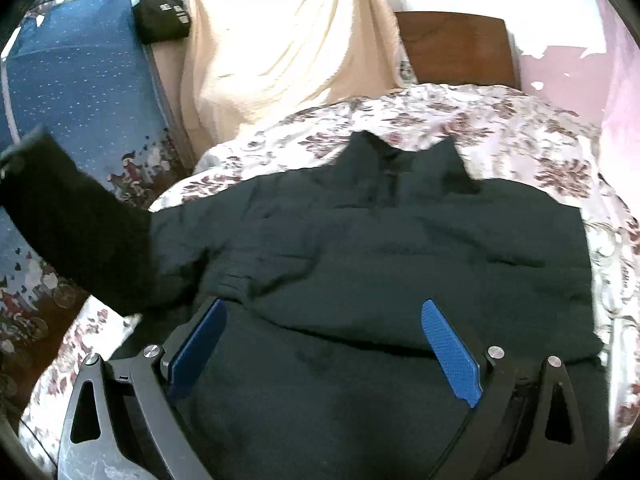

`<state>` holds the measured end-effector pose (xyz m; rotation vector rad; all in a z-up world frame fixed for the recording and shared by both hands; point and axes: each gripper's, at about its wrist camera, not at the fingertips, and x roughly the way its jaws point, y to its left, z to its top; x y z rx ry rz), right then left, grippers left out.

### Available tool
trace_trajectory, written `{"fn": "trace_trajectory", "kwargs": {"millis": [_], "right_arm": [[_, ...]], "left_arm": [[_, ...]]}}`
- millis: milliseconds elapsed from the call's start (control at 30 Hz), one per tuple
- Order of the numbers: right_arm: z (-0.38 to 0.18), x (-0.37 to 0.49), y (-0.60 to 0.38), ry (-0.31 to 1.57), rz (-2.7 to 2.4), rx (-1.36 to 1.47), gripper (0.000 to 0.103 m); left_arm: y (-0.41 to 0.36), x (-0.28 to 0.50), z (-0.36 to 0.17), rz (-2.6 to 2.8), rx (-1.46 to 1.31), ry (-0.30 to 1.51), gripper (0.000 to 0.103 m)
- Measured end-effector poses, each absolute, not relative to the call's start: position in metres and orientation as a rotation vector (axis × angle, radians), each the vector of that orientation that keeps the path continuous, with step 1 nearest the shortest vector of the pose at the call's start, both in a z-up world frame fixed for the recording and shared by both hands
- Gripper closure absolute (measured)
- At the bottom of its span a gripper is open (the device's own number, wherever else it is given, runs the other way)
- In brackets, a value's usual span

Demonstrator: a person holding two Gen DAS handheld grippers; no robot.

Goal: Fold large clothes

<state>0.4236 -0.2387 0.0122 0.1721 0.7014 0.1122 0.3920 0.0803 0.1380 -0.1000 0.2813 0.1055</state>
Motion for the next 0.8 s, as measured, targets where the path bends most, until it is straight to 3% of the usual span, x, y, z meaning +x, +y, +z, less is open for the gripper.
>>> {"fn": "trace_trajectory", "kwargs": {"millis": [300,633,800], "right_arm": [[0.006,0.4,-0.344,0.592,-0.026,0.272,0.007],[-0.04,0.4,-0.412,0.542,0.004,0.581,0.007],[-0.058,0.413,-0.419,0.548,0.055,0.658,0.007]], "left_arm": [[-0.045,0.418,0.115,-0.082,0.023,0.358,0.096],[-0.148,0.433,0.03,-0.236,0.152,0.484,0.096],[-0.162,0.438,-0.006,-0.354,0.115,0.587,0.088]]}}
